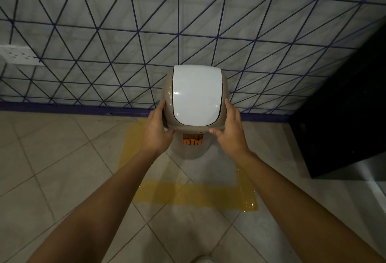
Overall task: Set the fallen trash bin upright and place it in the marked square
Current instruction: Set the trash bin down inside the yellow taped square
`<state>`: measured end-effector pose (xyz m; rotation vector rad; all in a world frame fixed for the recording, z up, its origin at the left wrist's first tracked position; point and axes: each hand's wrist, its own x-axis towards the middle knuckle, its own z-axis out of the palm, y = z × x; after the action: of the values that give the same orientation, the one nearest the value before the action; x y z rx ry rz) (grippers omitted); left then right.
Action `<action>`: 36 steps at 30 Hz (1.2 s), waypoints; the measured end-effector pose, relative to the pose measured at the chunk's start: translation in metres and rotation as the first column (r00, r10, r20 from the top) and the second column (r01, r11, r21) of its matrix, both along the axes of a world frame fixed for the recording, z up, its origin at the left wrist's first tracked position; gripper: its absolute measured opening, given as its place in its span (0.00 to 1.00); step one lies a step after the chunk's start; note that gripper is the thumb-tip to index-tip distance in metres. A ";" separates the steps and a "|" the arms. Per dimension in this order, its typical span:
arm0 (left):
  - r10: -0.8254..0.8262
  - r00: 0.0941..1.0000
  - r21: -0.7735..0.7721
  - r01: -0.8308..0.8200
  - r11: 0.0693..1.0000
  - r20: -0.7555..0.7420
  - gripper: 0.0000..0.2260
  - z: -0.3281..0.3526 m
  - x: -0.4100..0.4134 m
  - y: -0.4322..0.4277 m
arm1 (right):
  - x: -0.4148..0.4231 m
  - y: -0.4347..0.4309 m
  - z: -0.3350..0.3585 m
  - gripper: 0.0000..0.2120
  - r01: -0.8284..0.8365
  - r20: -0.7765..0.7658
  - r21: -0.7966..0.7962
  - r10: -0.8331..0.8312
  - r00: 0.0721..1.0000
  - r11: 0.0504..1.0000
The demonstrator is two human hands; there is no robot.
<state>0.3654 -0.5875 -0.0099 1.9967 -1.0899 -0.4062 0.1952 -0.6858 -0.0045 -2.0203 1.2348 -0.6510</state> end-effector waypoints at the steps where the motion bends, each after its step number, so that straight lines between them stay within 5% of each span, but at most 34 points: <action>1: 0.005 1.000 0.007 -0.005 1.000 -0.002 0.37 0.000 0.001 -0.003 | 0.002 -0.002 0.000 0.44 0.004 0.009 0.006 -0.004 1.000 1.000; 13: -0.003 0.999 -0.009 0.003 1.000 -0.051 0.37 0.001 0.008 -0.015 | 0.007 -0.013 -0.005 0.45 0.012 0.064 0.023 -0.014 0.998 1.000; 21: 0.023 0.941 -0.033 -0.037 0.999 -0.338 0.35 -0.001 0.005 -0.016 | 0.004 -0.015 -0.012 0.44 0.063 0.096 0.133 -0.076 0.993 0.989; 36: 0.051 0.949 -0.003 -0.055 0.999 -0.312 0.30 -0.004 0.010 -0.017 | 0.005 -0.014 -0.009 0.44 0.080 0.089 0.155 -0.094 0.992 0.985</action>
<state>0.3754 -0.6044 -0.0137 1.8684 -0.8364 -0.6607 0.2001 -0.6993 -0.0131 -1.7990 1.2817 -0.6670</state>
